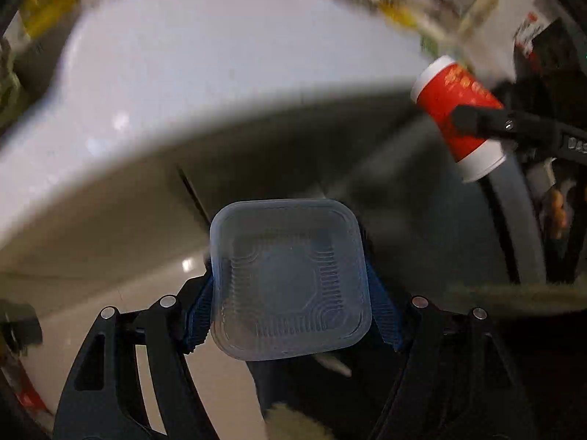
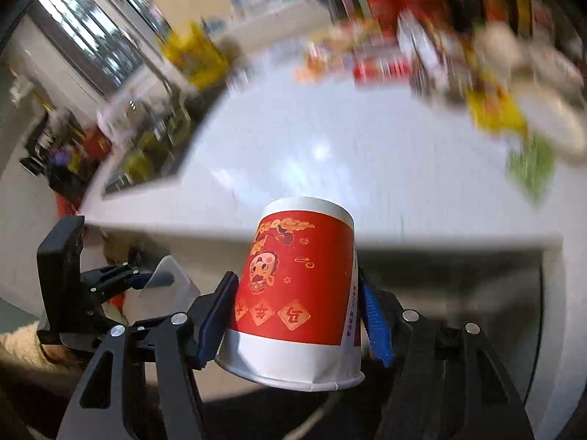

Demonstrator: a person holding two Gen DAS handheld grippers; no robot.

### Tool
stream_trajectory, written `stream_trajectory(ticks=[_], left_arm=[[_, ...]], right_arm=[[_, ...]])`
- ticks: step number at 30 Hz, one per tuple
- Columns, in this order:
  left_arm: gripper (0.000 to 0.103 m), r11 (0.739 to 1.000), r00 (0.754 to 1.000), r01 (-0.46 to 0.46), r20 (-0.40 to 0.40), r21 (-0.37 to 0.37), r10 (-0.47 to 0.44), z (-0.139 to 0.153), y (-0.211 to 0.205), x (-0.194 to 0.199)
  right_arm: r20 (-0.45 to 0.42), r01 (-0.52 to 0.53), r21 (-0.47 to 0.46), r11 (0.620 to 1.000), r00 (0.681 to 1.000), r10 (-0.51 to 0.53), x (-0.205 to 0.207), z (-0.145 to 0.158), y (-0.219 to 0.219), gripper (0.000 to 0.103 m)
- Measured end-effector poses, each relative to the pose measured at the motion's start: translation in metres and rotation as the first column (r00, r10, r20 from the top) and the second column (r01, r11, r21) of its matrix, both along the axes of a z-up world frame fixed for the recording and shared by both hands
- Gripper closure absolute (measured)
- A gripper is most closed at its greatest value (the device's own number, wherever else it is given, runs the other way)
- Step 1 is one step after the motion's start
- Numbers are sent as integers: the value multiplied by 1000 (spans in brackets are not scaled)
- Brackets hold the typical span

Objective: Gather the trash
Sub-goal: 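Carry the cup and plastic tray to the black bin and open both tools, then grasp the brown Enjoy snack bag with the right tool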

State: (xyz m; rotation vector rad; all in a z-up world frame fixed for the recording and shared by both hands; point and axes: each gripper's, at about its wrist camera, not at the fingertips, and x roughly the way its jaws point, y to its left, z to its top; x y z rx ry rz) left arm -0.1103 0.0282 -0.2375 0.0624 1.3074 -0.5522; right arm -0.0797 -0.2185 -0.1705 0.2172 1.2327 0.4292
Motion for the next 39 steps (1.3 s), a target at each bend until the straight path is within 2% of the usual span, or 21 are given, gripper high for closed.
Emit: stream_trajectory(ticks=[3,5,8,10,13,14,15,19,22,24,26,28,29,31,33,36,39], left_arm=[[33,999,997,40,-69,25,-38,-43,-13,-6],[32,996,990,72,-124,44,-66,-77,-24,-4],[31,994,980,82,-189,69,-68,-114,-34,2],[29,991,975,80,-215,107,-56,-135,-39,8],[24,988,968,71,-247,134,-36,-147,-41,17],[20,988,969,73,-243,137,-38,-144,-41,22],[14,988,973,71,-228,141,-38,-139,-41,25],[12,992,980,56,-198,113,-33,-110,-35,27],[12,999,991,10,-134,51,-3,-64,-26,32],[12,1000,998,-13,-62,1,13,-26,-23,37],[12,998,1000,-22,15,-62,23,12,-20,40],[11,993,993,-46,105,-112,58,48,-18,46],[11,990,988,-62,130,-124,78,57,-18,50],[11,981,973,-115,183,-154,143,75,-13,63],[11,970,960,-176,189,-166,207,80,-6,74],[11,954,950,-230,170,-190,263,80,5,79],[10,951,945,-253,163,-178,282,74,11,75]], right_arm=[[-97,-19,-45,999,995,15,-15,-46,3,40],[-130,-41,-67,997,991,31,-20,-70,5,40],[-183,-74,-138,988,982,48,-26,-112,6,38],[-221,-55,-150,987,975,21,-25,-131,0,35],[-226,-33,-186,982,974,-10,-25,-137,-7,14],[-212,-32,-195,980,977,-10,-25,-133,-9,4],[-200,-36,-197,980,980,-4,-25,-129,-10,6],[-134,-42,-206,978,991,14,-22,-95,-14,5],[-26,-11,-151,988,1000,7,-16,-43,-17,5],[77,2,-92,996,997,5,-1,-1,-17,5],[223,23,-69,997,975,-7,12,43,-20,5],[324,55,-71,996,946,-29,33,72,-21,5],[378,79,-83,993,925,-42,49,84,-22,5],[456,124,-130,984,889,-51,86,93,-23,5],[477,182,-181,967,876,-76,125,88,-26,5],[447,217,-218,951,889,-100,184,73,-29,5],[403,225,-274,935,910,-101,229,48,-30,5]])
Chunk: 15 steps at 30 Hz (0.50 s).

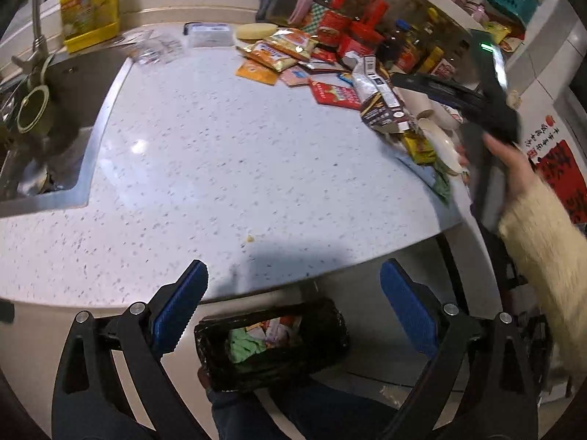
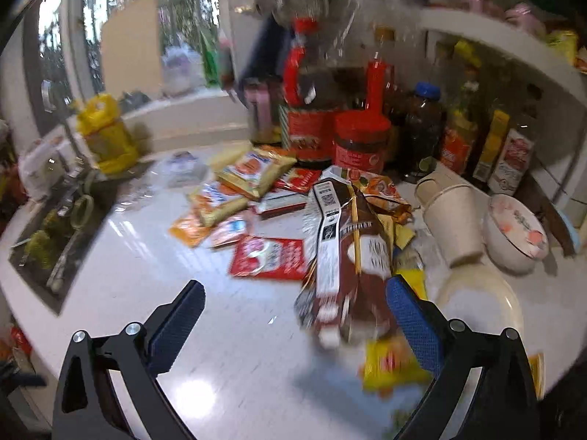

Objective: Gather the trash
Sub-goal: 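Grasp the brown Enjoy snack bag with the right tool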

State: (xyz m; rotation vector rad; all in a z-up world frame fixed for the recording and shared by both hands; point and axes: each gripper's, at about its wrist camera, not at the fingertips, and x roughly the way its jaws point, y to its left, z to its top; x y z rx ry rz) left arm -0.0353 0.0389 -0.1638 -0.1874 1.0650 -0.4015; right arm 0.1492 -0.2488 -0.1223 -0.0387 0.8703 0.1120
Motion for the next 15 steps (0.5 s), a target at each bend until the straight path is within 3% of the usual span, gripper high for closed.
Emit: stream_trajectory(ticks=[13,15], left_arm=[[11,996,994,-94,-60,8,95,-11,27,-1],[11,995,994,-95,-54,12,96,-10,27,1]], right_arm=[[-206,73,-102,992,974,-93,57,-75,-17,5],[-197,78,-65,995,976,-89,53,-77,-21,16]])
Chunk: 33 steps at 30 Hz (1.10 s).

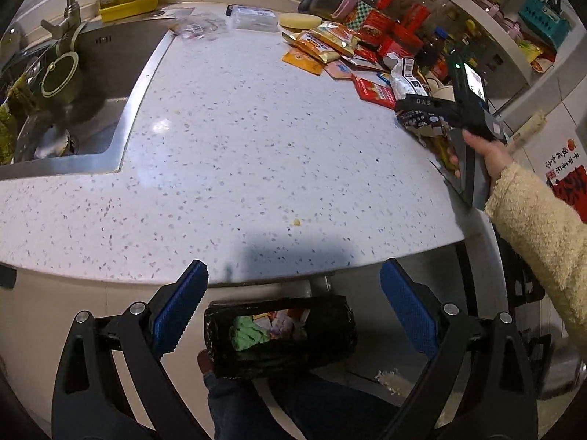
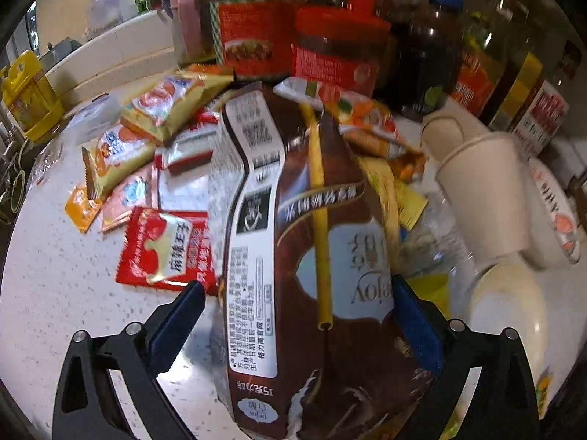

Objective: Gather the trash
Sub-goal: 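Grasp the brown Enjoy snack bag with the right tool, then grasp the red sauce packet with the left tool while the right tool holds the brown bag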

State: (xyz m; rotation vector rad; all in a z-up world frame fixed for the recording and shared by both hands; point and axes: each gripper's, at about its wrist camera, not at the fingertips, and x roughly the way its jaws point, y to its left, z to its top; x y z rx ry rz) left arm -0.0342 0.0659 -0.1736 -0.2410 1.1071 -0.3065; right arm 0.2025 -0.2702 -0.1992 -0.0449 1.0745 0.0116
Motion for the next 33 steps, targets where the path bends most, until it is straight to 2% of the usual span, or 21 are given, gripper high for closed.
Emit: stream_trajectory(ticks=[2,6,8,10,13,15,18,21,23,26,33], left_arm=[[11,1000,1000,2,-1,4,-2,0,-1,3],[11,999,999,36,9,23,-37,-2,-11,20],[11,998,998,60,23,35,-60,-1,-19,31],[11,993,993,108,45,47,-110,4,-34,51],[11,976,973,208,93,58,-213,13,-65,83],[11,948,938,310,141,71,-317,20,-90,109],[10,870,851,480,179,116,-493,26,-134,148],[11,789,776,601,144,127,-615,18,-174,194],[11,762,755,630,112,149,-646,8,-192,223],[11,744,744,645,79,171,-663,-5,-211,256],[10,663,681,711,2,235,-732,-35,-235,284]], right_arm=[[43,-2,23,1000,999,1,-7,7,-2,22],[119,-31,51,998,993,25,-25,32,-1,23],[179,-39,78,996,984,24,-41,55,-3,23],[225,-47,116,992,974,20,-61,78,-5,23],[271,-41,172,984,963,-7,-88,105,-13,23],[281,-26,211,977,959,-35,-102,116,-19,23],[285,0,262,965,955,-78,-126,127,-35,23],[273,26,308,951,955,-115,-148,129,-45,23],[259,41,327,944,957,-132,-158,127,-47,23],[233,60,340,939,961,-146,-173,121,-53,23],[204,99,358,928,962,-182,-187,115,-66,24]])
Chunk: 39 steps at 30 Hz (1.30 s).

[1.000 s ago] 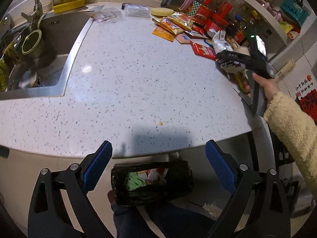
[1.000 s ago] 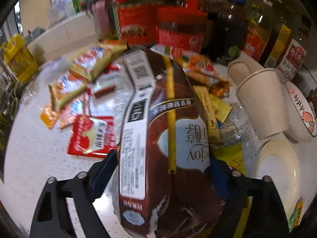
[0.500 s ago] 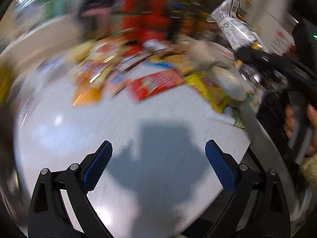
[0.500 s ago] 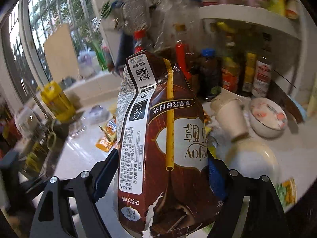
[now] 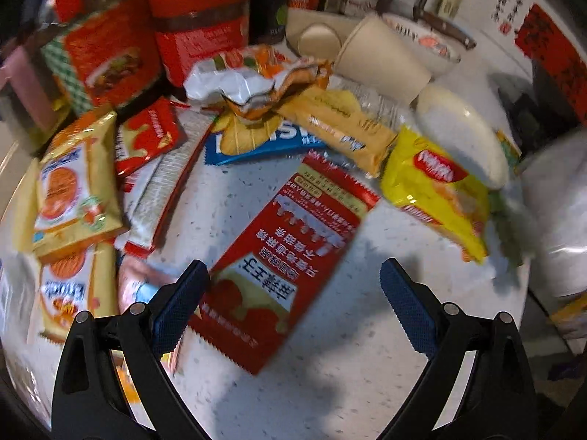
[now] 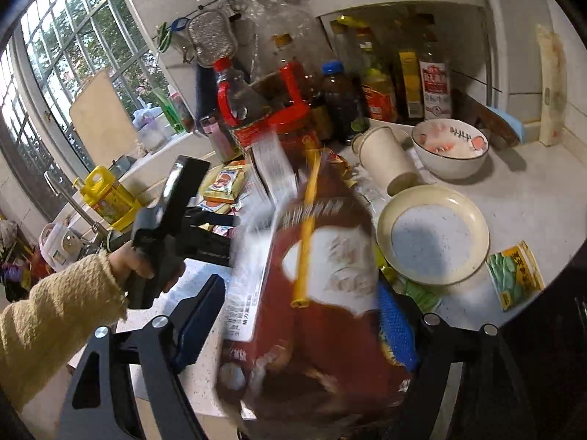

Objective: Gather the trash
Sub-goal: 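Grasp the red sauce packet with the left tool while the right tool holds the brown bag, then lower the brown bag and red packet into the black bin, opening both tools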

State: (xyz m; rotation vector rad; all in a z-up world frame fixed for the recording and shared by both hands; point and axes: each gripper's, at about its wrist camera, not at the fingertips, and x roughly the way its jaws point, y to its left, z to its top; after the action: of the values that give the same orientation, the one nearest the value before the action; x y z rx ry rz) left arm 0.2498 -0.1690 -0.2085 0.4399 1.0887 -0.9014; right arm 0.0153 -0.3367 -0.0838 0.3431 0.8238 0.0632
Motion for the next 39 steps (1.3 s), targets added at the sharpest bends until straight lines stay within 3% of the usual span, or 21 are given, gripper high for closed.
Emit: stream_trajectory(ticks=[3,5,7,8,9,10,11,13,15,18,22,25,32,39], left_arm=[[11,1000,1000,21,2,17,-21,-7,-1,5],[11,998,997,47,53,45,-49,-9,-2,2],[14,996,994,65,85,56,-70,-11,-5,-1],[19,997,994,61,89,52,-66,-11,-5,0],[33,998,993,59,102,38,-63,-9,-3,0],[38,998,992,57,108,28,-60,-8,-3,0],[41,999,993,50,108,19,-51,-7,-1,1],[46,999,993,49,108,3,-49,-7,2,0],[51,999,995,32,94,-28,-30,-7,8,2],[56,999,996,12,87,-45,-8,-6,22,5],[61,996,998,-24,59,-86,29,-4,43,4],[62,990,997,-61,44,-130,67,6,51,-5],[62,957,988,-146,13,-253,154,22,83,-26],[63,937,980,-157,71,-311,188,62,124,-73]], right_arm=[[12,-18,-9,1000,1000,18,4,1,2,27],[-8,-32,4,999,999,32,13,-5,4,40],[-14,-29,14,999,999,29,16,-9,6,40],[-8,-35,13,999,999,35,16,-10,8,35],[-9,-45,9,999,999,45,16,-9,11,30],[-16,-58,-3,998,998,58,15,-9,14,14],[-25,-67,-41,997,998,66,13,-10,19,4],[-45,-120,-151,981,992,115,10,-13,31,5],[-89,-172,-196,965,984,157,9,-23,37,5],[-204,-266,-219,939,953,222,12,-50,49,5],[-285,-329,-246,912,924,256,19,-80,60,5],[-316,-355,-287,890,912,262,25,-98,65,14],[-264,-305,-247,920,934,239,32,-94,63,18],[-168,-304,-207,930,947,272,23,-49,74,18]])
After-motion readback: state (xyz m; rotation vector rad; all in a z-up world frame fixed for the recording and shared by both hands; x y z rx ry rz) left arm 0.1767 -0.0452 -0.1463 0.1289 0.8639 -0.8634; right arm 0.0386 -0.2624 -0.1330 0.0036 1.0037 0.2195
